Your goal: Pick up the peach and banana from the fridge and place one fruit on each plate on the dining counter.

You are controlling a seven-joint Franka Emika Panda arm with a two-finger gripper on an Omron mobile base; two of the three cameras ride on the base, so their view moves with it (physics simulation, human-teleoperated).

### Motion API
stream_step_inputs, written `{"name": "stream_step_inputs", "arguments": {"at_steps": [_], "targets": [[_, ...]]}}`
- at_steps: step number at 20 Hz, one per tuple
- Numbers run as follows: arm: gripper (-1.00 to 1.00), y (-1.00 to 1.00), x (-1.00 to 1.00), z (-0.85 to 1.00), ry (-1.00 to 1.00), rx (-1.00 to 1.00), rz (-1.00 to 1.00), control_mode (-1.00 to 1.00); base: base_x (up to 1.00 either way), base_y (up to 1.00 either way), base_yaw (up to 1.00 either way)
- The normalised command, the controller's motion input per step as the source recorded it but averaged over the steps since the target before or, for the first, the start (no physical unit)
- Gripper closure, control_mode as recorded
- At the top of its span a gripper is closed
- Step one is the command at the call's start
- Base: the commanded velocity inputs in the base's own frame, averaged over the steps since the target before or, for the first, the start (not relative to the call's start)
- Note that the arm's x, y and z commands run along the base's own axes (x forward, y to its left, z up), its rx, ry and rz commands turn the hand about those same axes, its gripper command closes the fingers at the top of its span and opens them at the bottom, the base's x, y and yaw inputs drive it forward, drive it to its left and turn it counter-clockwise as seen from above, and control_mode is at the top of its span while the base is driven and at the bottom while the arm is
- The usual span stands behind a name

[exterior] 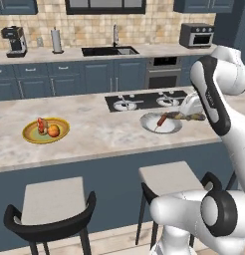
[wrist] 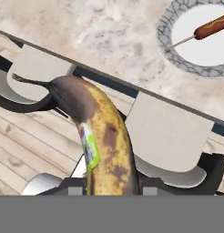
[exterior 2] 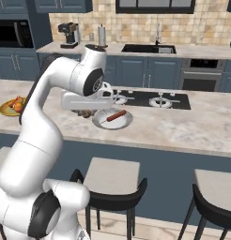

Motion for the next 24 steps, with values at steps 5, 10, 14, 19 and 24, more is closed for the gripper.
{"name": "stream_step_inputs", "arguments": {"at_steps": [5,10,14,19,24], "targets": [[1.0,-0.25,0.39,-0.31,-0.06,-0.04,0.18,-1.0,0.0,0.0,0.0],[1.0,-0.22,0.45,-0.21,-0.03,-0.04,0.01,-1.0,0.0,0.0,0.0],[1.0,-0.05,0.49,-0.29,0.0,-0.03,0.0,-1.0,0.0,0.0,0.0],[1.0,0.0,0.61,-0.31,0.0,0.0,0.0,-1.0,0.0,0.0,0.0],[1.0,-0.03,0.69,-0.28,0.02,0.0,0.0,-1.0,0.0,0.0,0.0]]}}
